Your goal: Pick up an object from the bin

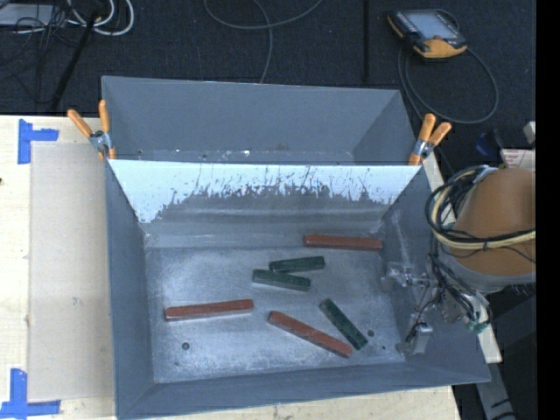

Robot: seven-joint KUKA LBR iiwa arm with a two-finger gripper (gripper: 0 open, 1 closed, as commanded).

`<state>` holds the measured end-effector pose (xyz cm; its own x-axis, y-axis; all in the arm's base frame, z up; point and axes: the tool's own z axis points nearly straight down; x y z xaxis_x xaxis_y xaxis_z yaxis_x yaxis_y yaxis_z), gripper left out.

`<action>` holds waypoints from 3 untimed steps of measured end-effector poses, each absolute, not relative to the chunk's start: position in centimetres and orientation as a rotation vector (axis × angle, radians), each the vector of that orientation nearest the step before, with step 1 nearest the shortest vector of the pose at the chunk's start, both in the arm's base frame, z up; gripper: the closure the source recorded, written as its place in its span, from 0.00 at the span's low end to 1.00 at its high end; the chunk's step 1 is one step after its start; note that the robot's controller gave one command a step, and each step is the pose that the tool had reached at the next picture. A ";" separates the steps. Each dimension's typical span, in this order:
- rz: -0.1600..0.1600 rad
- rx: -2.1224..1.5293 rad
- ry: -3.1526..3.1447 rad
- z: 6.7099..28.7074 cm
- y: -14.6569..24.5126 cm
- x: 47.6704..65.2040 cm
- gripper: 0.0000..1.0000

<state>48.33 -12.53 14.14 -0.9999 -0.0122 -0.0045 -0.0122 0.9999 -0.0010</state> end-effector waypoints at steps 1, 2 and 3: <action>0.002 -0.129 3.142 10.3 -9.9 48.7 0.00; 0.001 -0.254 3.132 8.7 -7.6 50.2 0.00; 0.000 -0.023 3.145 7.2 -5.4 49.9 1.00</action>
Offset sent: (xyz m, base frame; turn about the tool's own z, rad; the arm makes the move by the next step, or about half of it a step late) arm 0.0373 0.0764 -0.0714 0.0304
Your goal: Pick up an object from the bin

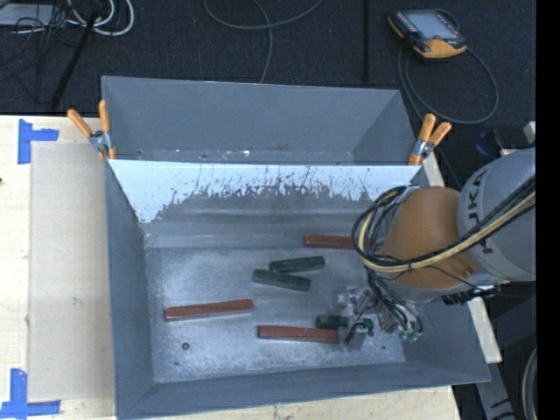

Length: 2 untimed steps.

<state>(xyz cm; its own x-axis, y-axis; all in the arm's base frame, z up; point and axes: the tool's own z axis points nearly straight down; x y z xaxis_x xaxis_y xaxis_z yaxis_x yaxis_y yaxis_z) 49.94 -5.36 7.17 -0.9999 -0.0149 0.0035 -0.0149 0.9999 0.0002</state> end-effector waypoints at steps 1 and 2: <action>0.000 0.025 -3.138 7.2 -5.4 49.9 1.00; -0.002 0.004 -3.140 27.0 -7.1 55.5 1.00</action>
Offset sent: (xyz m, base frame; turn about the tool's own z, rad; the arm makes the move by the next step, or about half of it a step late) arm 0.0568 -0.0190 0.2068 0.0180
